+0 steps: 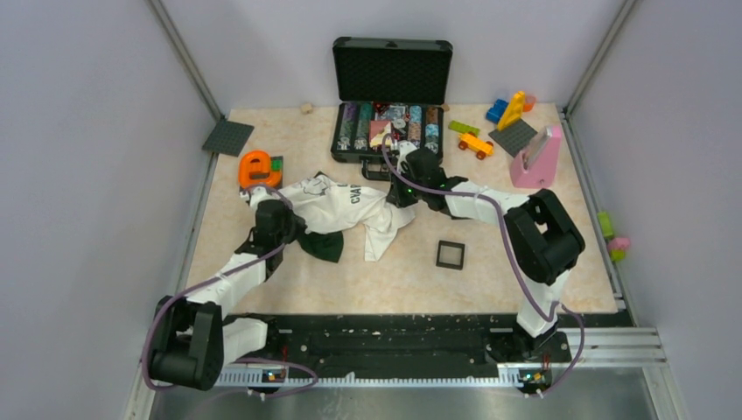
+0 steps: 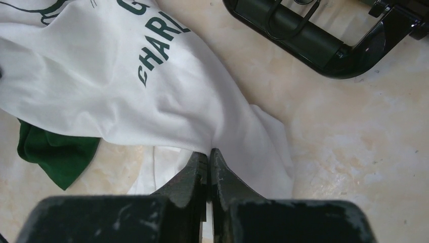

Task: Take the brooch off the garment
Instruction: Flatten out the clothes at the center of the board.

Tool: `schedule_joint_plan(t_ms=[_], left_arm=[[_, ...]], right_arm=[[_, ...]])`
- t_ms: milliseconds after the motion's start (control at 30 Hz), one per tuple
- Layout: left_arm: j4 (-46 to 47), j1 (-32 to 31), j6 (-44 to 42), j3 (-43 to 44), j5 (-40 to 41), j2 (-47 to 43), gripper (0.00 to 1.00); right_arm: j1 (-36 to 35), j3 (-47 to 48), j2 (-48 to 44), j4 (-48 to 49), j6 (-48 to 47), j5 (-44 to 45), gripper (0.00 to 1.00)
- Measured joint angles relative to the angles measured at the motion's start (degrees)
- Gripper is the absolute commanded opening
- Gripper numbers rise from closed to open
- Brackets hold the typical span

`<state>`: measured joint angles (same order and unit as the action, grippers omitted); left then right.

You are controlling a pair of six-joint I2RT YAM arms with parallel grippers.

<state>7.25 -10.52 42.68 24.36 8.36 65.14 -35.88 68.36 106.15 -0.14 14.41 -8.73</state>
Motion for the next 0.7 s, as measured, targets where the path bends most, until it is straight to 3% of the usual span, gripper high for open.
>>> schedule_joint_plan(t_ms=[67,233,367,700], left_arm=[[0.0,0.5,-0.39,0.79,-0.09,0.55,0.0],[-2.62,1.92,-2.12,4.98,-0.28,1.66,0.0],[-6.84,2.45,-3.19,13.11,-0.17,1.9,0.0],[-23.47,2.89,-9.68,53.27,-1.18,5.92,0.0]], right_arm=[[0.0,0.0,-0.13,-0.11,-0.26,0.15,0.0],[0.07,1.05,-1.75,-2.38,-1.2,1.99,0.0],[0.76,7.08,-1.84,-6.62,-1.86,2.8,0.0],[5.2,29.07,-6.67,-16.04,-3.58,2.08,0.0]])
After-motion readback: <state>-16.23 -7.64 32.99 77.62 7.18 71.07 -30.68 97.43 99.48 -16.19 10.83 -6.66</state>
